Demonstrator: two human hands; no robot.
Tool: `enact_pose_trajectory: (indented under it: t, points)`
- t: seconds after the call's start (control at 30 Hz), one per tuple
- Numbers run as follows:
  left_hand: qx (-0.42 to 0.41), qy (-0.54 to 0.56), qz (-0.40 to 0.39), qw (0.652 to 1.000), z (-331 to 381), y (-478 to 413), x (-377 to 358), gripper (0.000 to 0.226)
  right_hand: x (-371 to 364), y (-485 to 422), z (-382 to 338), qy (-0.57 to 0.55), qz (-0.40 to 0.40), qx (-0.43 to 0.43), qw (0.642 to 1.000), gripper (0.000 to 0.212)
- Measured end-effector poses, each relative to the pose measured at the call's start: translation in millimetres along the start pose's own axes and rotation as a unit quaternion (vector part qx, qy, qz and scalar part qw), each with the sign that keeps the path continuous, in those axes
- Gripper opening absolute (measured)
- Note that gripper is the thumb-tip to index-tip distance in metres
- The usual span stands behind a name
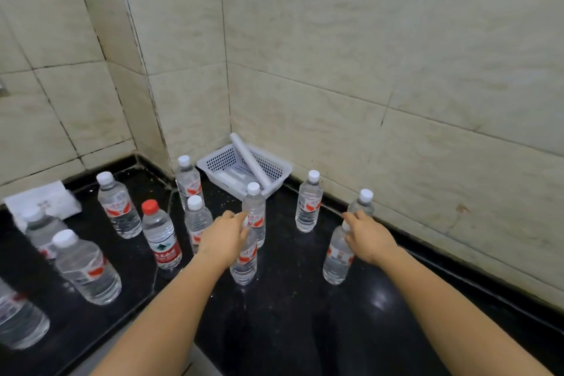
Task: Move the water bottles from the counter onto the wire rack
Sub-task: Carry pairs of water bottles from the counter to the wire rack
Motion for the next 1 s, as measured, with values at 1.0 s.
enact_pose_trajectory:
  t: [1.0]
  points:
    - [-0.187, -0.075, -0.02, 0.979, 152, 132, 14, 0.033, 52, 172, 74, -0.188, 0.029, -0.079, 0.979, 0.037]
Point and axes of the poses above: each hand's wrist, its own y-axis away from the middle knuckle, its own x-axis out of the back of the hand, z = x × y, the point moved 9 cm from there along -y, towards the middle knuckle, and after that the axes turned 7 degrees about -z, right-handed, at the moved point
